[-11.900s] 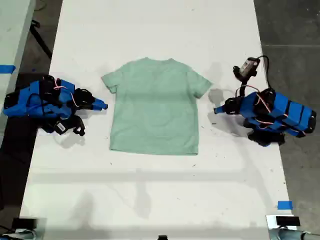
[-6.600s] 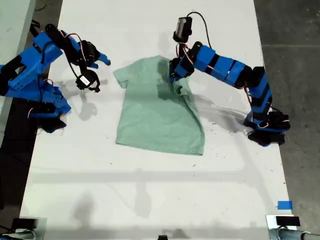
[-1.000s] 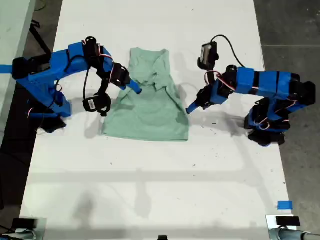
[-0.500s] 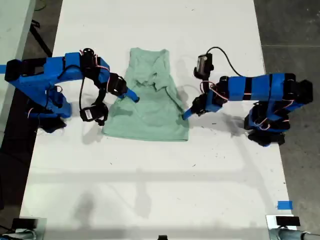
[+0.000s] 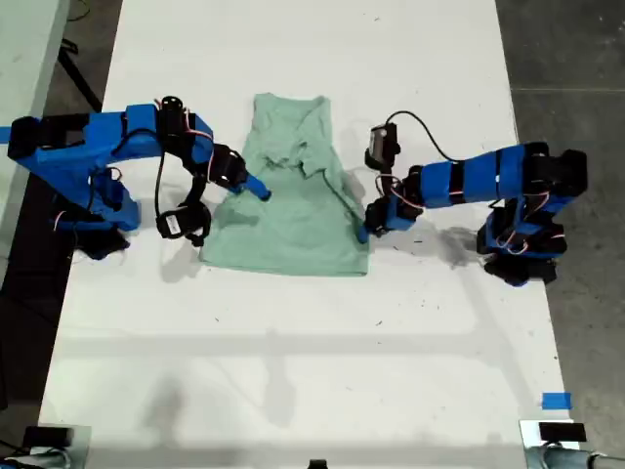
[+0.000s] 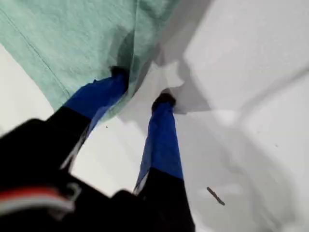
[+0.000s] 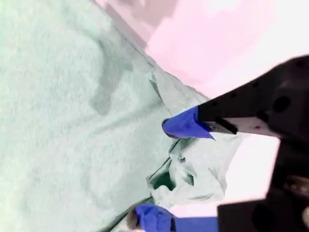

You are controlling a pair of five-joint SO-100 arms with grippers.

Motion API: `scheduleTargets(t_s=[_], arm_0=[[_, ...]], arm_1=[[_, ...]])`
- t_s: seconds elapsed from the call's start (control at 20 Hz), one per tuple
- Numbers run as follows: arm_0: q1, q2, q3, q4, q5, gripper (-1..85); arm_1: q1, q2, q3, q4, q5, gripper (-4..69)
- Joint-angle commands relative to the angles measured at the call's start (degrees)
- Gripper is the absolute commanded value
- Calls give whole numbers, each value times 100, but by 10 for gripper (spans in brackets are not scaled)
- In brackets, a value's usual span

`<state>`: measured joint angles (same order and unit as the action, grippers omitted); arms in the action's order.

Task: Fold t-shirt

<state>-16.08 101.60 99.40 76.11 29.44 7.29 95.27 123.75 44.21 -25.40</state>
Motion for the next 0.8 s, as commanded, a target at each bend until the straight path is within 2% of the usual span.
scheduleTargets(t_s=[0.0,0.25,0.6,0.75], arm_0=[[0,281,-26,-123,-18,288],[-18,308,18,-141,-9,287],[-26,325,62,-176,0,287],[-26,396,141,-211,0,287]], arm_1=[[-9,-26,-114,-255,62,8],[-53,-79,-185,-141,70,-8],[-237,501,-1143,2136,-26,-8],[-413,686,-1749,2865,9,-8]])
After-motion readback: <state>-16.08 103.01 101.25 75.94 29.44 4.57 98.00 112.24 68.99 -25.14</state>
